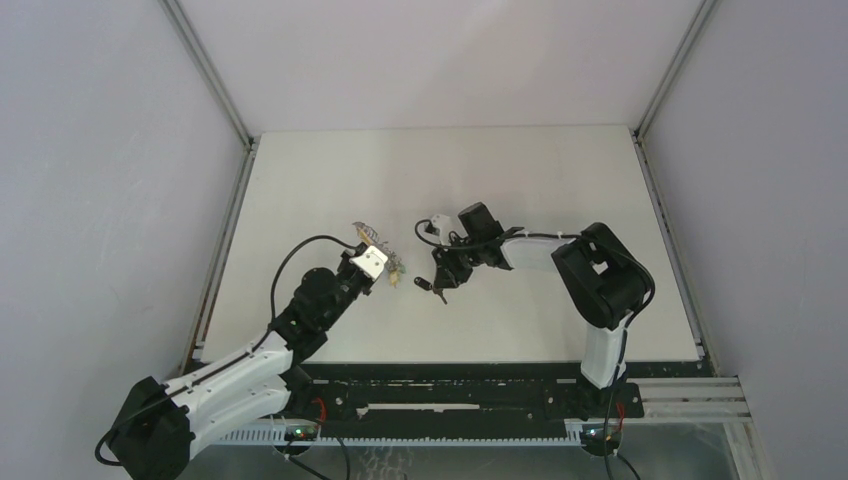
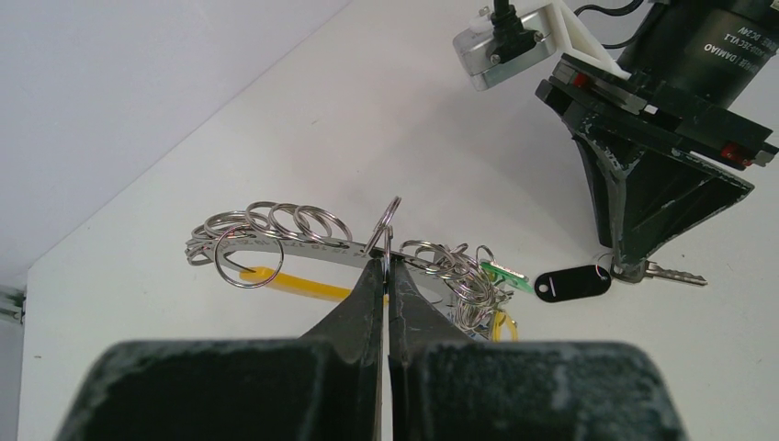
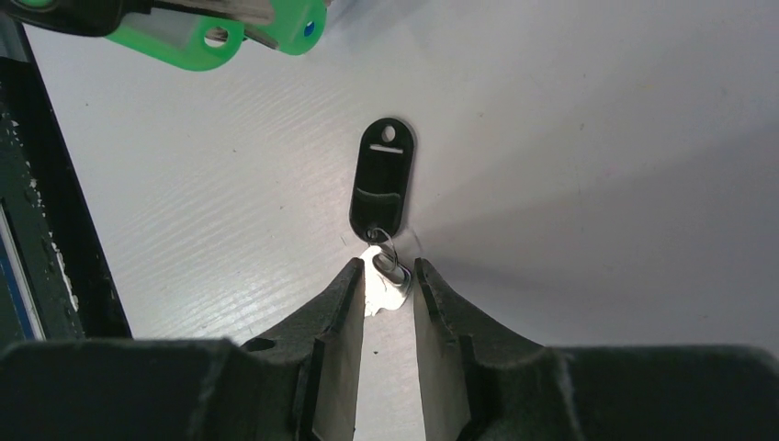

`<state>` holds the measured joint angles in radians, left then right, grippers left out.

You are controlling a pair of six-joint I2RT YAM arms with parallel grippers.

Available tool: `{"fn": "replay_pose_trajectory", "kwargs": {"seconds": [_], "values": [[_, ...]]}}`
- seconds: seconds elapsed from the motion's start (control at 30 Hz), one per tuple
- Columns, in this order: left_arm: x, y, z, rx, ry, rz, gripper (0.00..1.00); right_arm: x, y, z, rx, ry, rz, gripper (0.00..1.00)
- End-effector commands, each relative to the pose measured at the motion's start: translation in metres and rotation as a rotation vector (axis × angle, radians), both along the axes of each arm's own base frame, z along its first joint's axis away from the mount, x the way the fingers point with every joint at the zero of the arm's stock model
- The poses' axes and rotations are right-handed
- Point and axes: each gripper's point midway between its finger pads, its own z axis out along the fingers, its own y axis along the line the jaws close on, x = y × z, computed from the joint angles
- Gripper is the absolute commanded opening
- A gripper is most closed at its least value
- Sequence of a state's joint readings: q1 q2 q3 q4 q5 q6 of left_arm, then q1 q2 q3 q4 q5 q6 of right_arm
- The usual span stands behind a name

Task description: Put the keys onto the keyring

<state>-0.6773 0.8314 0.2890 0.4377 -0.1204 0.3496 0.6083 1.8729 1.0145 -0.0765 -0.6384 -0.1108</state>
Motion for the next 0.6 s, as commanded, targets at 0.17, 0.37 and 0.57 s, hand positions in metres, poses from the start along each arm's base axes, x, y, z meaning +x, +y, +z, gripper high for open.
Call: {"fn": "replay_pose_trajectory", "kwargs": {"seconds": [0.17, 0.37, 0.57], "values": [[0.002, -0.0034, 0.0201, -0.072, -0.056, -0.008, 0.0, 0.0136, 0.0154, 0.0117, 0.071, -0.015, 0.03, 0.24], [0.0019, -0.0035, 0.0209, -0.073, -0.057, -0.009, 0.0, 0.0113, 0.0144, 0.0113, 0.064, -0.006, 0.043, 0.14], [0.0016, -0.0043, 0.0206, -0.071, -0.057, -0.014, 0.0, 0.0071, 0.0083, 0.0174, 0.039, -0.015, 0.05, 0.0]]}}
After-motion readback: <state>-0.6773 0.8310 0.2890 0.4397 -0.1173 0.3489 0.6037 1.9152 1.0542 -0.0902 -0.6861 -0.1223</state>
